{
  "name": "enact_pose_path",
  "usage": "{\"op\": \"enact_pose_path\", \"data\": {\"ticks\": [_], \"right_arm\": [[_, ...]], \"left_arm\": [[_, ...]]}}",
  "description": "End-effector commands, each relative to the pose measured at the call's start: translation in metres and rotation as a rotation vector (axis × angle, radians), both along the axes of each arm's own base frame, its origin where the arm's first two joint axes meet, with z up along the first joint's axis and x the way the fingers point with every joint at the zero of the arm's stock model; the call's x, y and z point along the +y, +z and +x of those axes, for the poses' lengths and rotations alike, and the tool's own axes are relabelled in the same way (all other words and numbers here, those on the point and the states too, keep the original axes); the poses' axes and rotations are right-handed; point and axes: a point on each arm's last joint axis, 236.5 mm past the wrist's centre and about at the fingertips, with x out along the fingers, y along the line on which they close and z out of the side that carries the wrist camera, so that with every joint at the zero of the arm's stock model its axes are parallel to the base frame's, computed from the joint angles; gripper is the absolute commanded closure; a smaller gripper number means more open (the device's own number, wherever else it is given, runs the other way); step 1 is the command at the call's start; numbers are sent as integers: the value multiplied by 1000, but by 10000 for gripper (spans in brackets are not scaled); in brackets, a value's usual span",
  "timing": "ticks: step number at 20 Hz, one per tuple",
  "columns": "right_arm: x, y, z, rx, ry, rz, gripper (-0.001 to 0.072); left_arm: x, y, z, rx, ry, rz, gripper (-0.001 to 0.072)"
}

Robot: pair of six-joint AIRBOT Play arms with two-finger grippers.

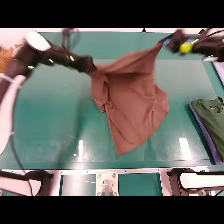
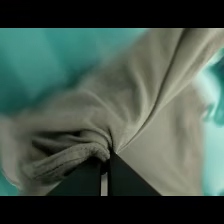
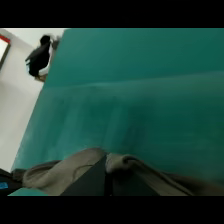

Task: Fold the shirts.

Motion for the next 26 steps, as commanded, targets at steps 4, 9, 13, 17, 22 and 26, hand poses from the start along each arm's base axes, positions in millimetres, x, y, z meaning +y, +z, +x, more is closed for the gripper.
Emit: {"op": "enact_pose_path", "data": {"ticks": [4, 9, 13, 17, 22, 26], "right_arm": [[13, -121, 9, 275, 33, 46, 462], [-38, -85, -62, 417, 113, 78, 427], [-25, -149, -190, 703, 98, -36, 425], [27, -212, -334, 950, 36, 10, 383], [69, -262, -393, 1017, -27, 37, 330], [86, -281, -388, 1006, -65, -6, 330]], "left_arm": [[22, -84, 28, 95, 9, 64, 24], [93, -34, 20, 112, -50, 241, 28], [94, -19, 15, 91, -55, 239, 28], [93, -19, 14, 96, -59, 236, 28], [92, -18, 17, 87, -52, 230, 28], [92, -18, 16, 87, -53, 231, 28]]}}
